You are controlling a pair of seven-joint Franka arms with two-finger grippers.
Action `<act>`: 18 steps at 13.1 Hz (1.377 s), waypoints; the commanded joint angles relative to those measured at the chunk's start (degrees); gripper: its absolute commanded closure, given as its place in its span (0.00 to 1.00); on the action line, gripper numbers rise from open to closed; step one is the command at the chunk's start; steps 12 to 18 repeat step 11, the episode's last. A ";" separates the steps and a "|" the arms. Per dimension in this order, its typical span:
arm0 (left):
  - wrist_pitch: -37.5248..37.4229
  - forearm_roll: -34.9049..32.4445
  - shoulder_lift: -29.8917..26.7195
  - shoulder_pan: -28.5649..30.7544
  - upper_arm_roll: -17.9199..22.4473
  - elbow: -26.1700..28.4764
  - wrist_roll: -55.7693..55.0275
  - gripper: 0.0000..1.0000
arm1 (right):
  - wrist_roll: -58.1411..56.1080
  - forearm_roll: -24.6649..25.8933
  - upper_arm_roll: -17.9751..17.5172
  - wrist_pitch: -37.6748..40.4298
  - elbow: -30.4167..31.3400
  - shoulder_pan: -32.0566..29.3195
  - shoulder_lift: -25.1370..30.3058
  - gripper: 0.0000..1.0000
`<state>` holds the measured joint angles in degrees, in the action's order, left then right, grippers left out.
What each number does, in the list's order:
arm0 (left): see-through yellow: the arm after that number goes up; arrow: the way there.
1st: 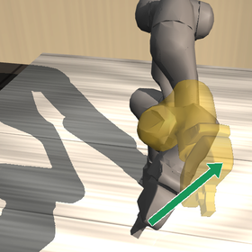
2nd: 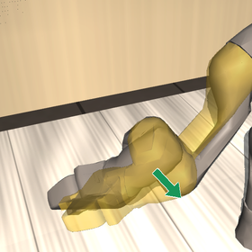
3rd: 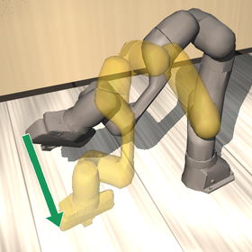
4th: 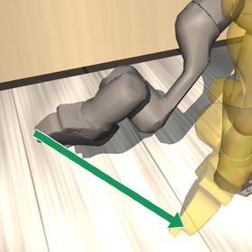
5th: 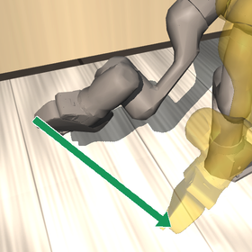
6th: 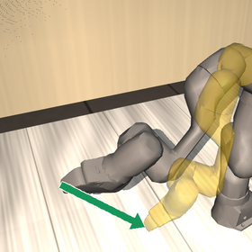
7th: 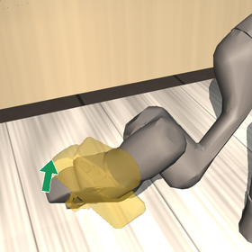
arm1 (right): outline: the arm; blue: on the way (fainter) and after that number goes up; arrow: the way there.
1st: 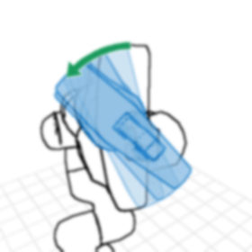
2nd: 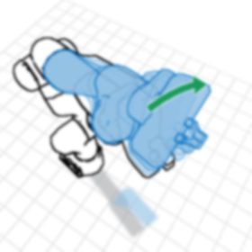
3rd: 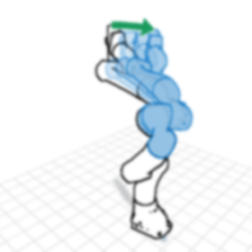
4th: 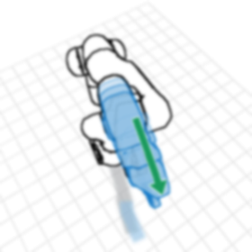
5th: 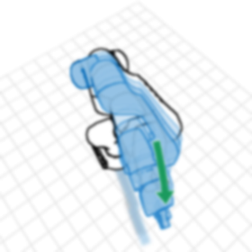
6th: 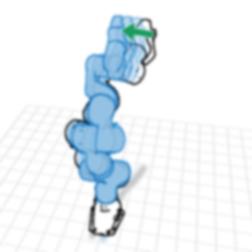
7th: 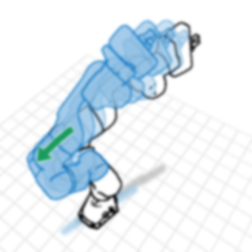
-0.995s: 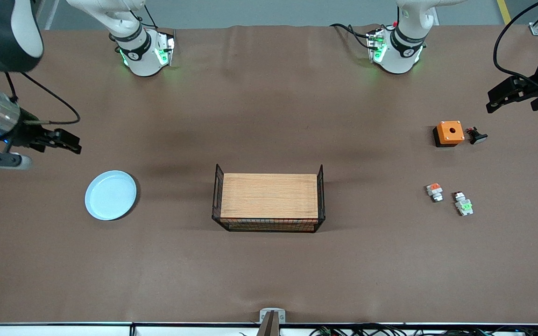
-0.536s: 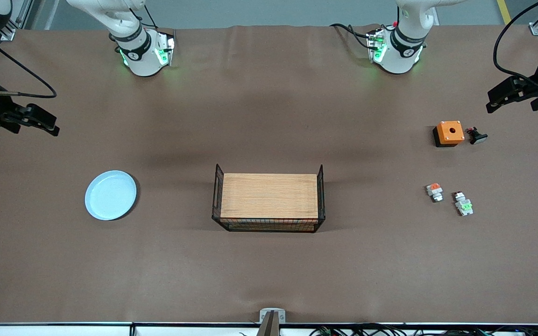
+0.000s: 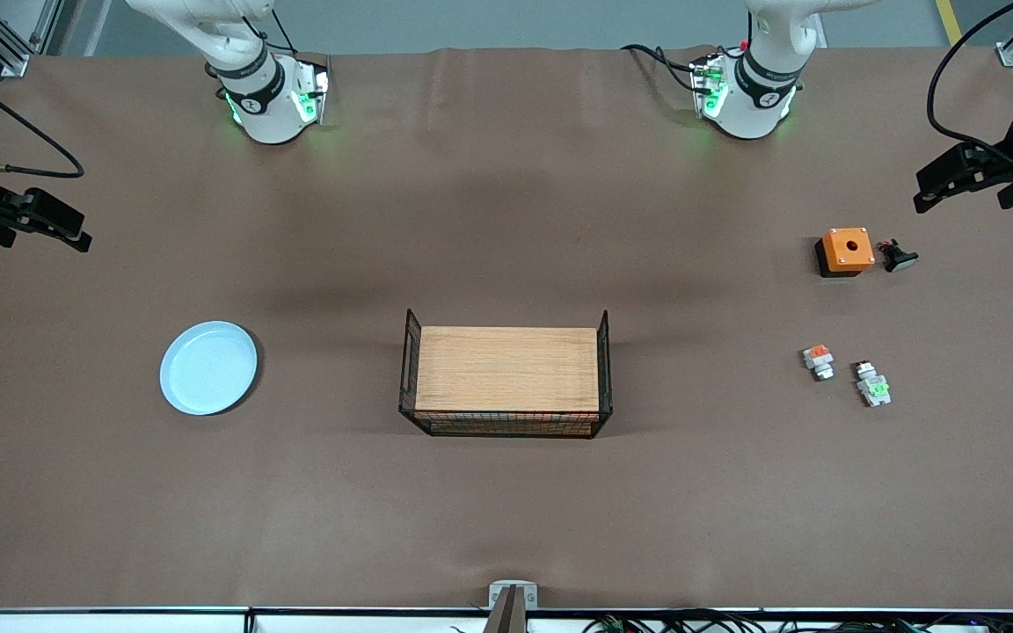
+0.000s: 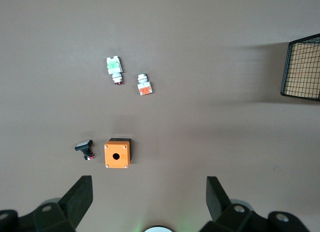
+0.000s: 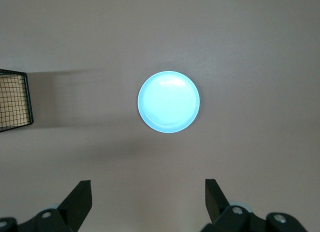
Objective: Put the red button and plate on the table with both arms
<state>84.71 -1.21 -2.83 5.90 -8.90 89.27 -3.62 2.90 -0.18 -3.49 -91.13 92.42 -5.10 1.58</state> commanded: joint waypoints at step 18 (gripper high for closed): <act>0.11 0.69 -0.60 0.17 -0.41 -0.59 0.98 0.00 | -1.06 -0.43 -0.55 2.89 -3.65 -1.41 -1.14 0.00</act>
